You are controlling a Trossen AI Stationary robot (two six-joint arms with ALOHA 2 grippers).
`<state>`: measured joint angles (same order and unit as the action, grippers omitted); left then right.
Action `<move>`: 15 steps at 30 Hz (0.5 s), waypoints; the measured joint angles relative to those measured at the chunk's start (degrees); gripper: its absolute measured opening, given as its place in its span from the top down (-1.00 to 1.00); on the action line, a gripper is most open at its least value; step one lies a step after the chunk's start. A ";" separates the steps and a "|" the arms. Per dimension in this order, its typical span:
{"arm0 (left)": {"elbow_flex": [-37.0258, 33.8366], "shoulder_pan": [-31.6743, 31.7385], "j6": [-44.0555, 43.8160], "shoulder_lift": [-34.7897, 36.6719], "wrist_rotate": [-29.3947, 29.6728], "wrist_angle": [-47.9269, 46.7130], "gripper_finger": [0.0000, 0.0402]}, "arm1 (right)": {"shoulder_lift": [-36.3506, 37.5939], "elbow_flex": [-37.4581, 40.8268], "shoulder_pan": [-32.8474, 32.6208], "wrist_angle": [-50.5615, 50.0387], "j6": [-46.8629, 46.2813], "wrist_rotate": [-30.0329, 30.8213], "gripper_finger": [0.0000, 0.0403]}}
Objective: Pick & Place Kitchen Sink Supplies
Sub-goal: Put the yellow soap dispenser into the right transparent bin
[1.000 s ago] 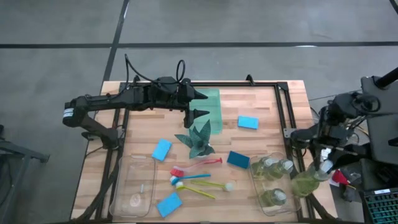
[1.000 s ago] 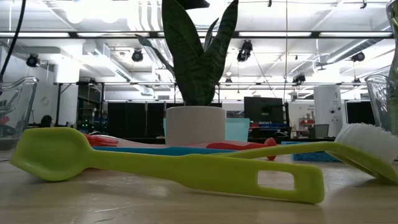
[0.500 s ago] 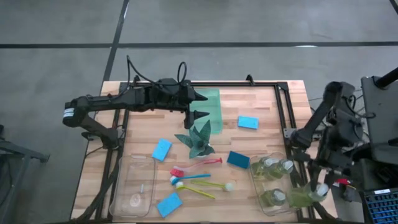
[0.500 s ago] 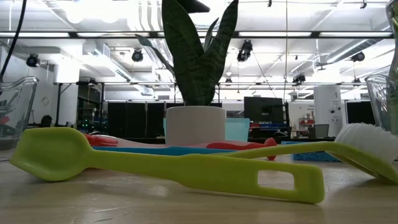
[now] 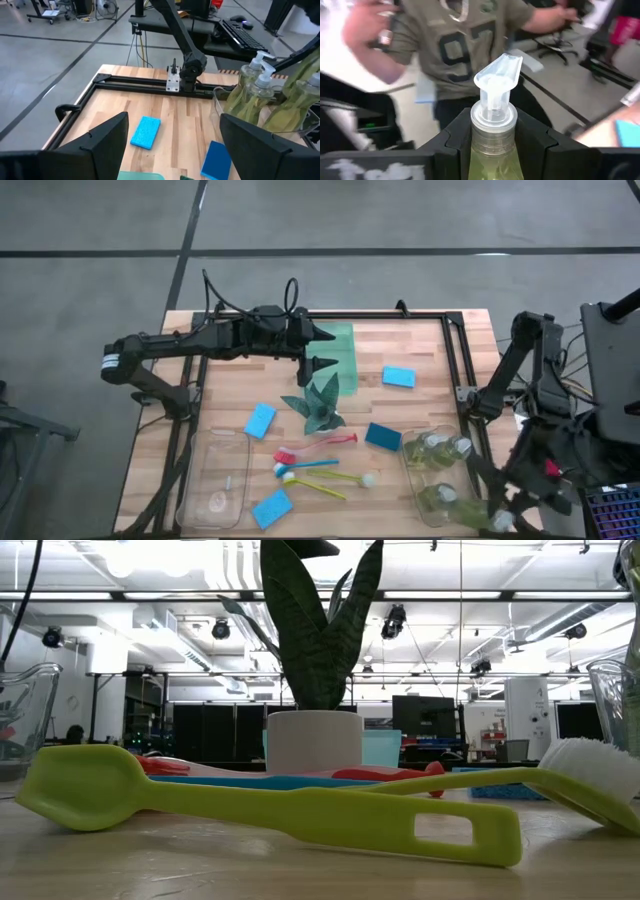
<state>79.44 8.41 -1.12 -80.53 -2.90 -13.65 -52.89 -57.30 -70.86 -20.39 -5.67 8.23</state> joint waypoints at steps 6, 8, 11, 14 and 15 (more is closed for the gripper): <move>0.00 -0.51 -0.33 0.00 -0.02 -0.04 -0.52 | -1.67 0.50 -0.42 0.37 -2.94 9.13 0.46; 0.00 -0.81 -0.35 0.00 -0.03 0.00 -0.52 | -2.45 1.03 -0.42 0.03 -4.37 9.06 0.46; 0.00 -1.17 -0.35 0.00 -0.04 0.00 -0.52 | -3.38 1.71 -0.51 0.03 -6.57 9.39 0.46; 0.00 -1.25 -0.35 0.00 -0.04 0.02 -0.52 | -3.66 2.70 -0.58 0.99 -8.53 10.86 0.46; 0.00 -1.25 -0.38 0.00 -0.04 0.02 -0.52 | -3.86 3.27 -0.56 1.64 -8.68 11.46 0.46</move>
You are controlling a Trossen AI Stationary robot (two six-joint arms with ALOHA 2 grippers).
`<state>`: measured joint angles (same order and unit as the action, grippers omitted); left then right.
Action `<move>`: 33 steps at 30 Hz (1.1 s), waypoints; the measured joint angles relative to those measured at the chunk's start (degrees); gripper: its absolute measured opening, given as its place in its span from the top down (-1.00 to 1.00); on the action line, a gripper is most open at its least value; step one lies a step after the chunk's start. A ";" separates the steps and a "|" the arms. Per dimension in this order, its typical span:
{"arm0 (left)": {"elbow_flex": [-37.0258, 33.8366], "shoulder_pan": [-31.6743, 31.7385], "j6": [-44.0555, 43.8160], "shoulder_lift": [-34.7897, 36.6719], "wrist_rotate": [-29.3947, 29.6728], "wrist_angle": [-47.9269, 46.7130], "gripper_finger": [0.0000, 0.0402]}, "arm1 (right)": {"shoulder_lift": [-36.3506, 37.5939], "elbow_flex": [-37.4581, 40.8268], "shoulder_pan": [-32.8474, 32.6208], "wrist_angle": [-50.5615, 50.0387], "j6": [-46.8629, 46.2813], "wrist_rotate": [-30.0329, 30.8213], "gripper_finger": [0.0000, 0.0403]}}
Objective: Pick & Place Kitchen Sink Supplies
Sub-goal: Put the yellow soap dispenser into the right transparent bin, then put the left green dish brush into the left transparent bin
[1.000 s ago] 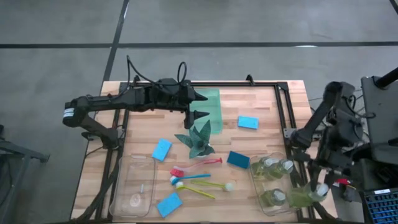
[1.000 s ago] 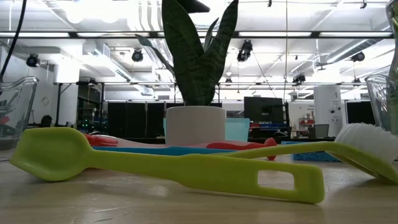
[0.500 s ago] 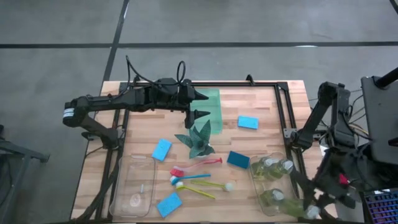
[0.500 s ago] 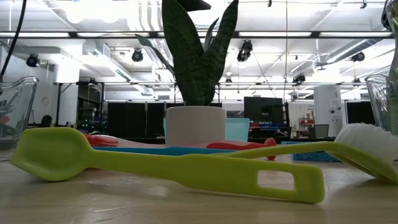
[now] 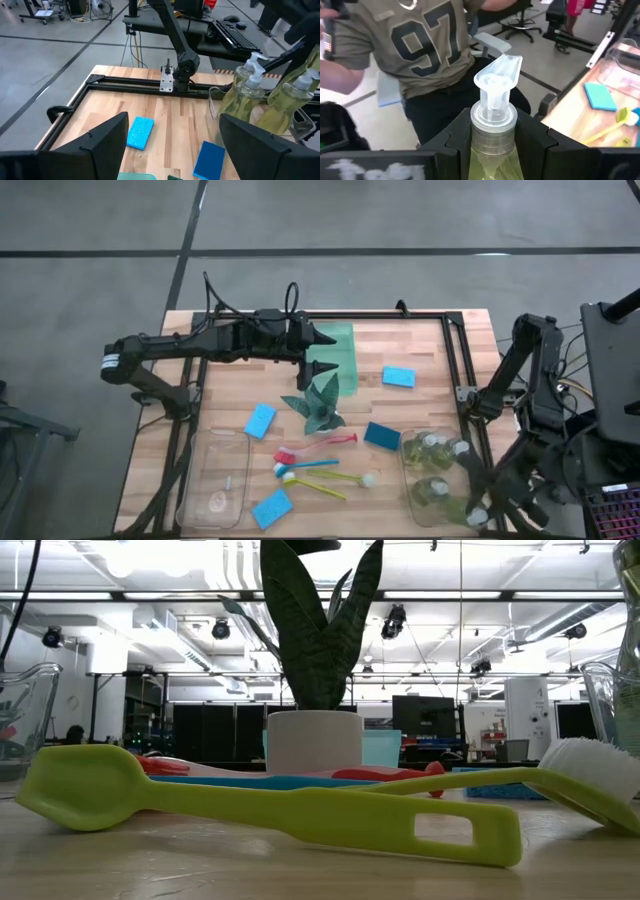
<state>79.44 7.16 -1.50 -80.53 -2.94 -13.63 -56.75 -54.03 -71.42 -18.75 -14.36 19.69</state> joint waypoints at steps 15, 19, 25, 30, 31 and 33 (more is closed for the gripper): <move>0.00 -0.02 -0.05 -0.03 0.02 0.25 -0.52 | -3.39 5.88 0.02 1.50 -10.00 9.20 0.46; 0.00 -0.04 -0.37 -0.04 0.00 0.44 -0.52 | -3.67 6.86 0.02 1.60 -15.06 9.73 0.39; 0.00 -0.04 -0.68 -0.04 0.01 0.42 -0.52 | -3.79 7.00 0.02 1.81 -18.93 8.58 0.24; 0.00 -0.04 -0.72 -0.04 0.02 0.37 -0.52 | -3.63 6.69 0.02 1.58 -19.16 8.49 0.15; 0.00 -0.07 -0.72 -0.04 0.02 0.36 -0.52 | -3.63 6.44 0.02 1.48 -18.90 8.45 0.13; 0.00 -0.09 -0.72 -0.04 0.02 0.31 -0.52 | -3.28 6.04 0.02 0.74 -17.43 8.22 0.11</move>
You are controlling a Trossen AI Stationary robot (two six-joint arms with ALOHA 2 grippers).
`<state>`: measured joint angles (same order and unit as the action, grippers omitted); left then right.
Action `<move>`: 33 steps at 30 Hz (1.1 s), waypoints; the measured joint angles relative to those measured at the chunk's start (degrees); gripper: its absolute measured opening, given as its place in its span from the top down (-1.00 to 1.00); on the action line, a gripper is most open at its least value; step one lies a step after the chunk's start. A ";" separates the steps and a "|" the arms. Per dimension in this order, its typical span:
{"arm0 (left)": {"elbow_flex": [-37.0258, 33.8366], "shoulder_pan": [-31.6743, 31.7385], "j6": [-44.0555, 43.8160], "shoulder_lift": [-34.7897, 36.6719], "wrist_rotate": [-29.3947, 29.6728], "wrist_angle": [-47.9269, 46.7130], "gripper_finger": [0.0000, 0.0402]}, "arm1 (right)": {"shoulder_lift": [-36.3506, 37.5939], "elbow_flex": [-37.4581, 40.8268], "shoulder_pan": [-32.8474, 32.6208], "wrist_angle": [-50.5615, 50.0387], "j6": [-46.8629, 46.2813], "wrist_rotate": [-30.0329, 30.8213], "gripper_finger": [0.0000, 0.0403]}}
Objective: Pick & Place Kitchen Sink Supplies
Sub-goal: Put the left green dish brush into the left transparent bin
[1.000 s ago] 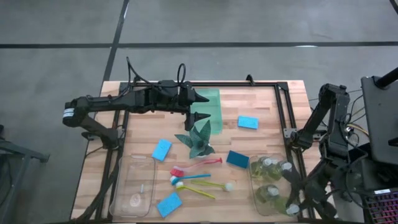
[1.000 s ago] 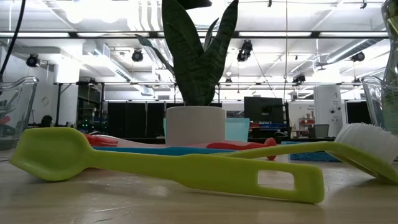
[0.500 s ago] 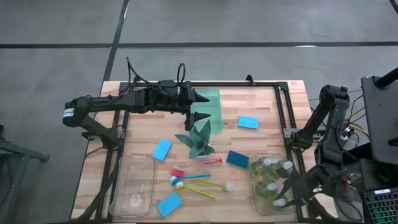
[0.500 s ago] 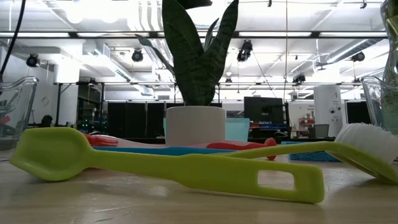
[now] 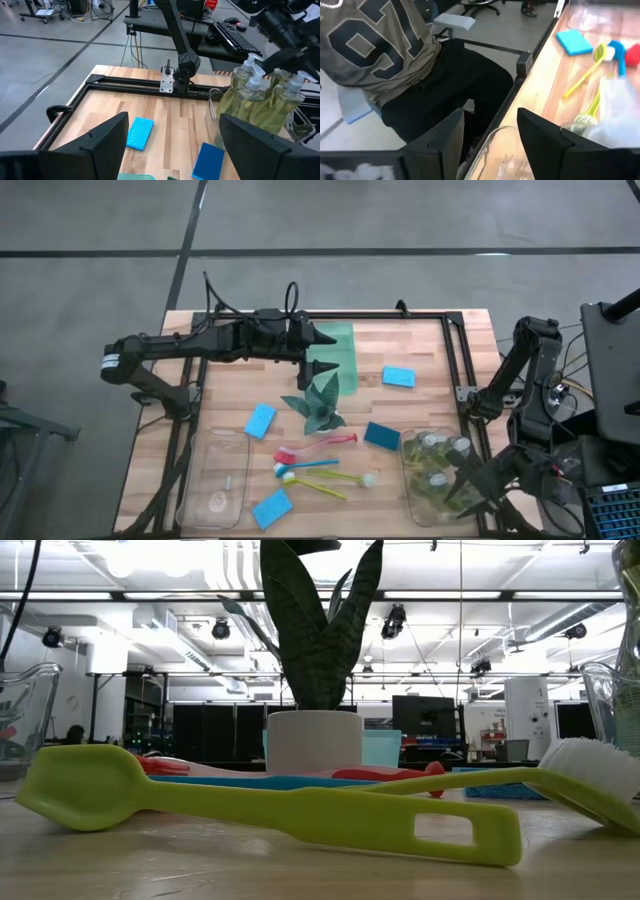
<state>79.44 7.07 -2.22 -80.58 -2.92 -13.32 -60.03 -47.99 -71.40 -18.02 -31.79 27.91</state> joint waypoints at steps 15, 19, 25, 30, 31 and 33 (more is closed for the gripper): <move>0.01 -0.04 -0.17 0.05 -0.34 -1.51 -0.52 | 2.95 -8.18 0.55 1.14 11.68 4.34 0.09; 0.02 -0.31 -0.44 0.43 -1.05 -4.67 -0.52 | 2.51 -10.84 0.53 0.91 18.39 9.44 0.09; 0.02 -1.65 -0.84 0.94 -1.05 -9.35 -0.52 | 2.57 -11.76 0.60 5.57 29.10 22.29 0.13; 0.02 -4.28 -0.04 1.00 -1.09 -9.84 -0.52 | 2.54 -10.55 2.73 13.67 37.46 29.79 0.17; 0.02 -4.84 0.59 1.01 -1.09 -9.84 -0.52 | 2.54 -10.45 3.45 14.54 37.97 30.06 0.18; 0.02 -6.08 1.18 1.01 -1.03 -9.68 -0.52 | 2.24 -10.17 5.33 15.61 38.06 30.15 0.20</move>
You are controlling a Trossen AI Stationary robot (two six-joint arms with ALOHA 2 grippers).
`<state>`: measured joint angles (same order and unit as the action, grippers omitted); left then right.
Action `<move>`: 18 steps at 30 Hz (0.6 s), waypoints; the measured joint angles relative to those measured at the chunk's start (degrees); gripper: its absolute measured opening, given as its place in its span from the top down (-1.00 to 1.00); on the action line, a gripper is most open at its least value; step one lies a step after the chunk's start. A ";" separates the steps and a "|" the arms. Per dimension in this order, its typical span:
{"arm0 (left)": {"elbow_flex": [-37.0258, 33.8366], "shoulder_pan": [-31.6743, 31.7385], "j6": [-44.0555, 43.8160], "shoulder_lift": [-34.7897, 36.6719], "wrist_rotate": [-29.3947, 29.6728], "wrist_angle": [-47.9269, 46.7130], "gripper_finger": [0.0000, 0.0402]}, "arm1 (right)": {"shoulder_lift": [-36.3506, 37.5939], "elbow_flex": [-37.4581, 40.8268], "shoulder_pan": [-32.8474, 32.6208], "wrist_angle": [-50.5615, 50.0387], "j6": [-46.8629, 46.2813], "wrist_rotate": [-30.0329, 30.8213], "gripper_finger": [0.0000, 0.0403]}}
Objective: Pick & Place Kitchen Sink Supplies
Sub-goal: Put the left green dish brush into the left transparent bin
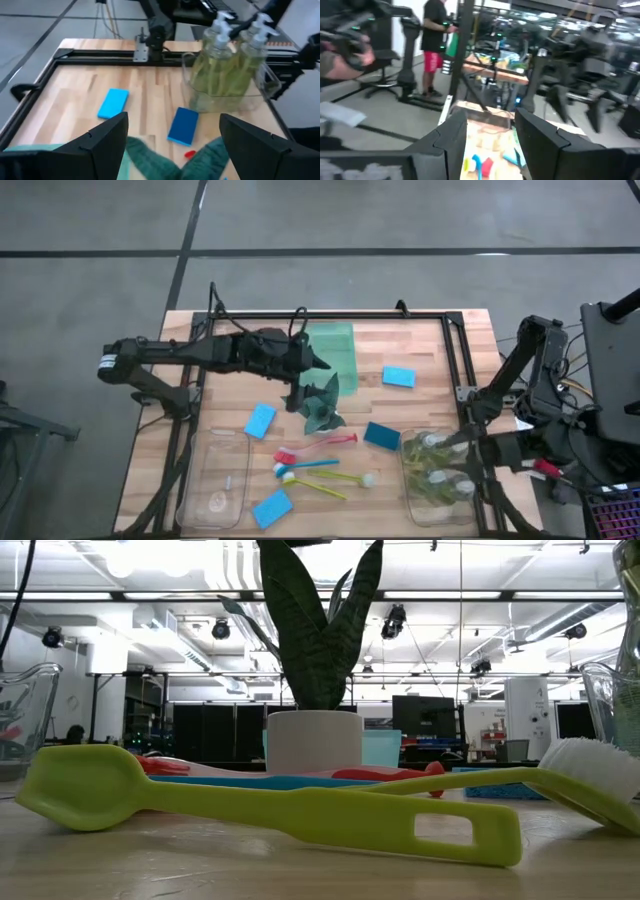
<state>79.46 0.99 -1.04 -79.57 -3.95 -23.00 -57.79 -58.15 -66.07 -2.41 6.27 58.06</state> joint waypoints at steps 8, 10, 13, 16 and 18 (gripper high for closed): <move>0.00 -7.76 0.57 1.71 0.89 0.91 -0.50 | -3.42 0.29 9.68 0.41 -3.90 -2.21 0.26; 0.00 -10.15 0.59 1.90 2.42 0.85 -0.50 | -4.29 0.29 11.88 0.70 -4.23 -5.32 0.27; -0.11 -13.59 0.65 1.80 6.42 0.93 -0.50 | -5.78 0.29 14.84 2.40 -4.12 -8.37 0.26; -0.30 -16.49 1.76 1.28 10.45 2.68 -0.50 | -7.79 0.29 17.77 4.08 -3.41 -8.46 0.26; -1.37 -18.19 2.52 1.16 12.93 3.94 -0.50 | -9.19 0.29 19.64 5.39 -3.33 -8.52 0.27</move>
<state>78.09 -17.20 1.48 -78.41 8.99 -19.06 -66.98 -57.87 -46.43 2.98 2.94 49.54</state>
